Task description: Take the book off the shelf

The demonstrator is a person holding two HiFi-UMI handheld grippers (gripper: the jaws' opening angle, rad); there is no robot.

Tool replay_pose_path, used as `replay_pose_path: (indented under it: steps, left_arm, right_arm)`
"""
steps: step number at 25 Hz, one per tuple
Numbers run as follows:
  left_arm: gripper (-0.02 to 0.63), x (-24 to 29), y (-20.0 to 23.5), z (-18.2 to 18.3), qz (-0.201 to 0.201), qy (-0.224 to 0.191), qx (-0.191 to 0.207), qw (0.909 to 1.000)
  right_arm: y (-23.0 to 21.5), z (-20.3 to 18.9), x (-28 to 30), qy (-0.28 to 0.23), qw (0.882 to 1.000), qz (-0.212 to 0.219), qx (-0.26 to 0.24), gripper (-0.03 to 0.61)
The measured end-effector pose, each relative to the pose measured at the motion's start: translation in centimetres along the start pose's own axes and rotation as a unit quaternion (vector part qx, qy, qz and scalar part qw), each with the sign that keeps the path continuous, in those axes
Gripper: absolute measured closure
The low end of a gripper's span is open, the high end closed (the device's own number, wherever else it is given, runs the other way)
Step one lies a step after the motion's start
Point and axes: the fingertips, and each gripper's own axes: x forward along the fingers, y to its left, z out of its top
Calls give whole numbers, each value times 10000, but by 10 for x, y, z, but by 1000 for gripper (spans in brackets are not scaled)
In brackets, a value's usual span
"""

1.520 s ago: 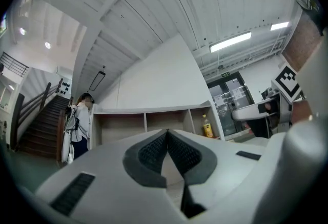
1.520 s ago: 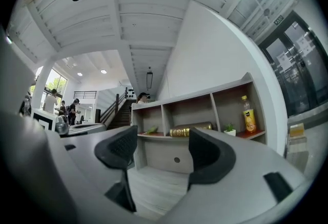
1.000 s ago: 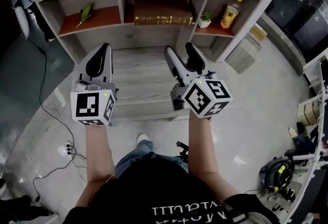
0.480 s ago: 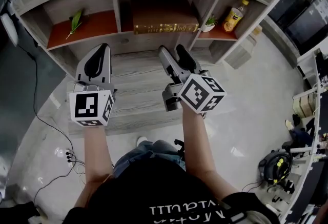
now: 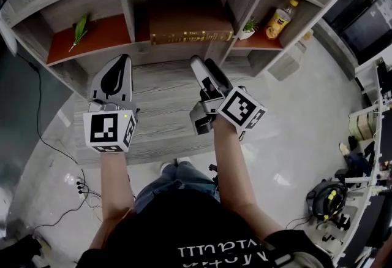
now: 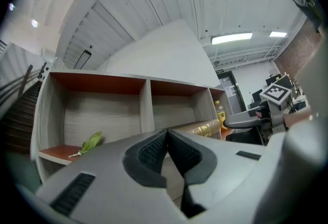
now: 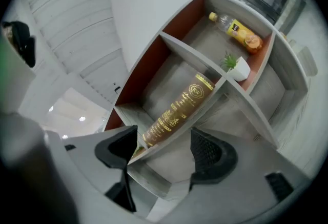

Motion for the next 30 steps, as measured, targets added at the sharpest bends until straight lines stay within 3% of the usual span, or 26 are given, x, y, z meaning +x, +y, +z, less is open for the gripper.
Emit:
replay_pose_path:
  steps: [7, 14, 20, 30]
  left_arm:
    - [603, 8, -3, 5, 147, 89, 363, 9992]
    - [603, 8, 15, 12, 540, 43, 429, 9976]
    - [603, 15, 18, 13, 623, 159, 855, 9943]
    - [603, 27, 23, 23, 632, 62, 900, 9939]
  right_arm:
    - [-19, 7, 24, -123, 9928, 312, 1148, 252]
    - [-37, 21, 46, -322, 9788, 401, 1982, 252]
    - [-41, 29, 67, -408, 9769, 294, 2076, 261]
    - [-48, 35, 90, -338, 9721, 155, 2317, 246]
